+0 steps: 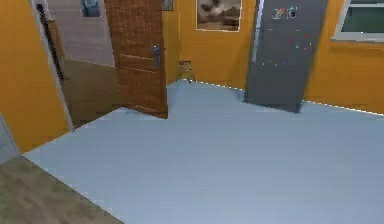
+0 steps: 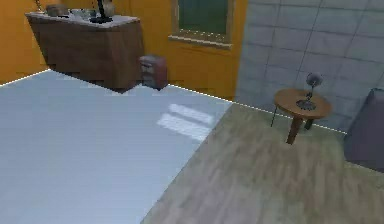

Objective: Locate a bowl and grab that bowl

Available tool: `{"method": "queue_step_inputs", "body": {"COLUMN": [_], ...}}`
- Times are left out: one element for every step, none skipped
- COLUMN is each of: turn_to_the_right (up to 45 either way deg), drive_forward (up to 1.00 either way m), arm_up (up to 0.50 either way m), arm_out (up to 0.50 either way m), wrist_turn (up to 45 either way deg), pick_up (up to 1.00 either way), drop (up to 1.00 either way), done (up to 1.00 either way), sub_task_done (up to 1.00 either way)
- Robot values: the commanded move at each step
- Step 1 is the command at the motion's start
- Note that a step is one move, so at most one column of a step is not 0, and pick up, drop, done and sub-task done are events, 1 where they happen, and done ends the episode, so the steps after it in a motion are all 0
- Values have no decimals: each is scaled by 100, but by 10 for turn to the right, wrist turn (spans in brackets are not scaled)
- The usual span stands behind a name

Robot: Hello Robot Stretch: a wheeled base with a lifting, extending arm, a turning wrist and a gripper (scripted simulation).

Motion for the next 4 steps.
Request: {"method": "queue_step_inputs", "body": {"turn_to_the_right": [450, 240, 0, 0], "drive_forward": [0, 0, 100, 100], "arm_up": [0, 0, 0, 0], "arm_out": [0, 0, 0, 0], "wrist_turn": [0, 0, 0, 0], "pick_up": [0, 0, 0, 0], "drop": [0, 0, 0, 0], "done": [0, 0, 0, 0], "sub_task_done": [0, 0, 0, 0]}}
